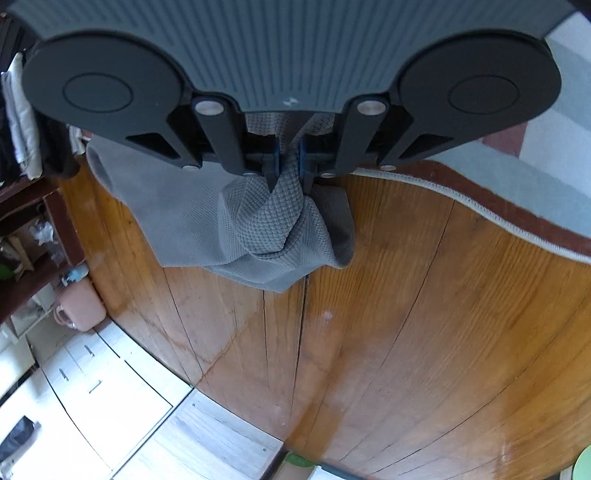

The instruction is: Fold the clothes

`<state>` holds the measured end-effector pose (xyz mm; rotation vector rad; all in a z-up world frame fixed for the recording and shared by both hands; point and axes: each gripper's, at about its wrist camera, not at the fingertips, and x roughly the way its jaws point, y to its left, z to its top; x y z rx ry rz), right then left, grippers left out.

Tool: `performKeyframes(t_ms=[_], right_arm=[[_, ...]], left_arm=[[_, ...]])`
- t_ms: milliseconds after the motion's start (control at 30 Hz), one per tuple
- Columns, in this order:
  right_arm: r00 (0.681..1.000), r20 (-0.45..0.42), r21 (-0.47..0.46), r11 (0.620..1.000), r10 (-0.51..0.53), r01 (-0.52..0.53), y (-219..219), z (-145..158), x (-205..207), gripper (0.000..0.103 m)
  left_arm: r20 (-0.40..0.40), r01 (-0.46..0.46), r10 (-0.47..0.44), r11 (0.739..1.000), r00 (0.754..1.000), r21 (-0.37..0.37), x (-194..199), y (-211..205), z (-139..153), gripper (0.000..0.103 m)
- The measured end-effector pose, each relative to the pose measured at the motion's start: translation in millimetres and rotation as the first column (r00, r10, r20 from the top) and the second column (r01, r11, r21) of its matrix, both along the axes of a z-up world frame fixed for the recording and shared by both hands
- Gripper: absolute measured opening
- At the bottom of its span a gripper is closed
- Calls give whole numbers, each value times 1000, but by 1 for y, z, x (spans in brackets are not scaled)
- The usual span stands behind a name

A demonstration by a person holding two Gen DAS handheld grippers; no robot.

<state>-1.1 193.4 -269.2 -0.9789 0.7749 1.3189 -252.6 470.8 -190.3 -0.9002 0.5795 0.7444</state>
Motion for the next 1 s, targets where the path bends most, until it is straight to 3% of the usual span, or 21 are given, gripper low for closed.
performKeyframes(t_ms=[33, 133, 200, 233, 267, 300, 333, 367, 400, 433, 467, 500, 567, 600, 667, 733, 833, 900, 1000], right_arm=[[1000, 5, -8, 1000, 4, -4, 0, -1, 0, 23], [1000, 8, -20, 1000, 19, -19, 0, -5, -2, 47], [1000, 20, -16, 1000, 15, -14, 2, -8, -4, 48], [1000, 26, -13, 1000, 11, -11, 3, -9, -4, 47], [999, 32, 0, 1000, -9, 9, 6, -12, -4, 43], [999, 33, 25, 999, -34, 34, 8, -9, 0, 21], [998, 32, 51, 997, -60, 58, 10, -6, 4, 7], [996, 31, 78, 994, -86, 83, 13, -3, 8, 2], [992, 31, 124, 985, -123, 118, 14, 6, 13, 2], [988, 22, 169, 974, -155, 149, 15, 15, 18, 2], [984, -4, 215, 960, -181, 177, 17, 28, 24, 2], [980, -38, 247, 949, -193, 196, 17, 38, 28, 2], [971, -103, 306, 923, -214, 235, 18, 58, 37, 3], [971, -85, 297, 925, -222, 237, 19, 56, 37, 4], [971, -47, 281, 929, -236, 240, 19, 54, 37, 6], [966, -32, 258, 932, -257, 256, 17, 47, 39, 10], [954, -37, 216, 930, -296, 297, 10, 31, 43, 37], [946, -39, 187, 927, -322, 324, 5, 19, 47, 57], [925, -82, 135, 915, -372, 380, 0, 7, 55, 63]], left_arm=[[-3, 6, -6, 1000, 1000, -6, 2, 0, -1, 9], [0, 14, -14, 998, 1000, -63, 3, 4, -10, 11], [6, 5, -4, 994, 1000, -110, 1, 9, -19, 17], [7, 4, -4, 992, 1000, -123, 2, 10, -23, 30], [6, 11, -10, 991, 1000, -131, 4, 11, -27, 50], [7, 25, -25, 991, 1000, -134, 9, 13, -33, 61], [7, 39, -39, 990, 999, -139, 14, 15, -38, 74], [3, 54, -54, 987, 999, -155, 22, 19, -46, 74], [-1, 66, -67, 983, 998, -169, 30, 22, -53, 74], [-10, 67, -70, 983, 997, -174, 35, 22, -58, 65], [-18, 68, -73, 982, 997, -179, 40, 22, -62, 28], [-27, 69, -75, 981, 997, -184, 44, 23, -66, 11], [-2, 76, -77, 982, 997, -170, 47, 18, -63, 7], [38, 82, -77, 986, 996, -147, 43, 13, -54, 7], [144, 83, -67, 991, 987, -103, 29, 7, -33, 7], [268, 71, -46, 994, 962, -84, 11, 6, -20, 7], [338, 25, 20, 992, 941, -127, -4, 14, -27, 7], [316, 7, 41, 989, 948, -149, -3, 14, -33, 7], [269, 1, 35, 991, 962, -132, 1, 11, -33, 7]])
